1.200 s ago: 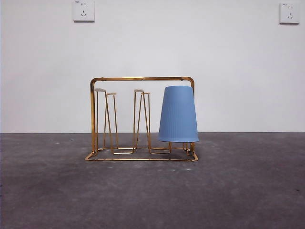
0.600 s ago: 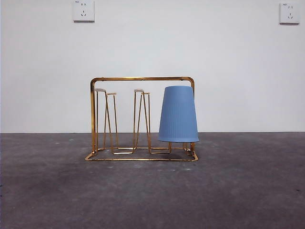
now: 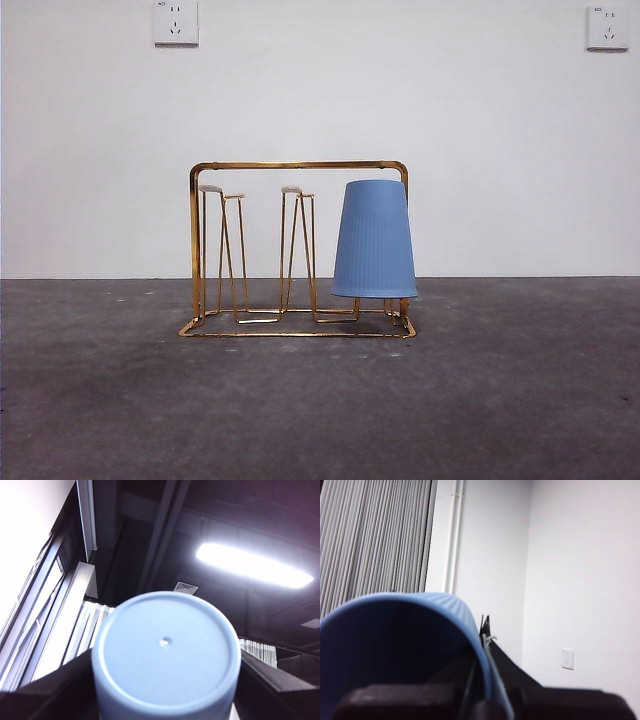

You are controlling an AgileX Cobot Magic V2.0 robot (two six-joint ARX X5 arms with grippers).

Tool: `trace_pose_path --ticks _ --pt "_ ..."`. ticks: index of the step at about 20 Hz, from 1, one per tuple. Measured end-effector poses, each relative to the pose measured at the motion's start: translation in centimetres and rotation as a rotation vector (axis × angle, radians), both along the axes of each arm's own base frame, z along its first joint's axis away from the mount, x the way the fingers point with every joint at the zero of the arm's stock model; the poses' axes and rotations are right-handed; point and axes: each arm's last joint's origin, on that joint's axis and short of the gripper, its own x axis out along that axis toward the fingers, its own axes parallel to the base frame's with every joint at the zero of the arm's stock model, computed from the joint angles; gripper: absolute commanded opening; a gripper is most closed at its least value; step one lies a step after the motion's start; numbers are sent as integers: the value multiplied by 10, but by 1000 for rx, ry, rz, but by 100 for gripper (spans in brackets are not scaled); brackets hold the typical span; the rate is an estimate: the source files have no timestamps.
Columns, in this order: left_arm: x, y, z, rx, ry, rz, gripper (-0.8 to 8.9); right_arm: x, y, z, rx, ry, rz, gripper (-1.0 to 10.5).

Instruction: Pick up cup 1,put cup 1 in the cup rack,pick up cup 2,put cup 2 in the cup rack

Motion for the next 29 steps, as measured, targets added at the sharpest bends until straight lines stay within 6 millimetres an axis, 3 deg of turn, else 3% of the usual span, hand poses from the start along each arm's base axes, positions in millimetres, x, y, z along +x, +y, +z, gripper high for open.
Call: trace_pose_path --ticks 1,4,7,11,15,18,22,29 --pt "0 0 0 0 0 0 -11 0 0 0 0 0 0 -12" --pt "0 0 0 1 1 0 -8 0 0 0 -6 5 2 19" --pt "0 0 0 -1 -6 2 -8 1 1 -3 -29 36 8 220" --pt "1 9 3 5 -15 31 -8 -1 -3 -2 -32 55 4 230" --pt "-5 25 10 -22 -41 68 -8 -24 -23 5 -37 48 -5 229" --pt "-5 36 13 8 -19 110 -8 -40 -37 0 -133 95 -37 222" --pt "-1 48 8 153 79 249 -8 -64 -61 -15 -276 183 -170 221" --pt "18 51 -31 527 322 705 -8 -87 -89 -37 -443 271 -401 221"
